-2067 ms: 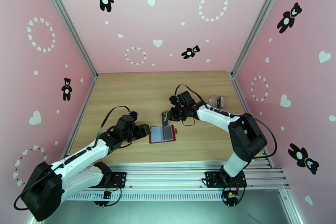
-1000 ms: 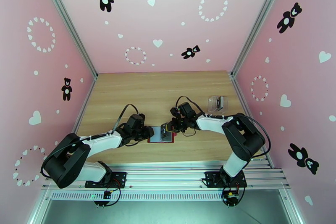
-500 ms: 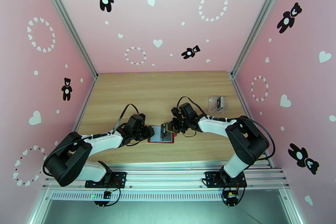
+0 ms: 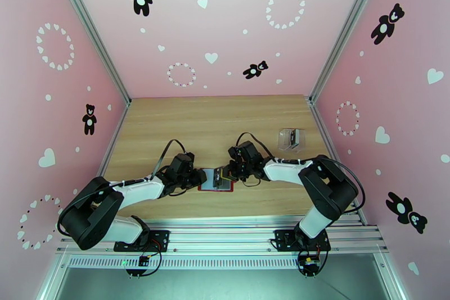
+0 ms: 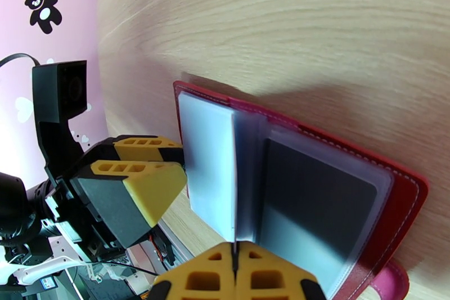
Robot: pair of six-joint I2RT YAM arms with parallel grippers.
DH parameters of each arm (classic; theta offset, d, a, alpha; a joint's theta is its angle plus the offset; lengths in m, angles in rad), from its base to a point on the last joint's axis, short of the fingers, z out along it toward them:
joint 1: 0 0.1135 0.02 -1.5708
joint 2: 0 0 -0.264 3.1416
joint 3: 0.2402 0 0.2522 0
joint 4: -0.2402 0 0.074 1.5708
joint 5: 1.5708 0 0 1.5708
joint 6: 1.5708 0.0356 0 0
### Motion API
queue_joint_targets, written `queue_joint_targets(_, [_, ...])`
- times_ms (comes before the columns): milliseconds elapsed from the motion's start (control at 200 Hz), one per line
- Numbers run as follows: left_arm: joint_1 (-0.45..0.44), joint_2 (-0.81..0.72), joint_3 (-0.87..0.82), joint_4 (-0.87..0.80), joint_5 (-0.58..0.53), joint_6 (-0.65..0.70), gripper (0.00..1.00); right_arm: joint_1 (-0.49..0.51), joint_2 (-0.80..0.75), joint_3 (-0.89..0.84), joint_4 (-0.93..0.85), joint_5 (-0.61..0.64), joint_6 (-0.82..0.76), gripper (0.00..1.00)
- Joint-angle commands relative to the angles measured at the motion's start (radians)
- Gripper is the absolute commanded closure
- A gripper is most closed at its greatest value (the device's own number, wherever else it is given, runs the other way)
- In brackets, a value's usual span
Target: Put the credit cards into the card holder
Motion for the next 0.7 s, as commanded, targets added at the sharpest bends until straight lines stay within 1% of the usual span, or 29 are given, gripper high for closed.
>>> queue_joint_targets(0, [-0.011, -0.015, -0.023, -0.02, -0.025, -0.007, 0.68, 0.007, 0.002, -0.029, 0.009, 0.03, 0.013, 1.0])
queue_joint_targets(75, [-0.012, -0.018, -0.024, -0.021, -0.027, -0.008, 0.68, 0.007, -0.004, -0.039, 0.015, 0.039, 0.038, 1.0])
queue_joint_targets(255, [-0.012, -0.031, -0.027, -0.033, -0.033, -0.004, 0.68, 0.005, -0.018, -0.051, 0.008, 0.065, 0.041, 1.0])
queue_joint_targets(696, [-0.011, -0.026, -0.033, -0.035, -0.04, -0.001, 0.68, -0.009, -0.03, -0.058, 0.0, 0.064, 0.033, 1.0])
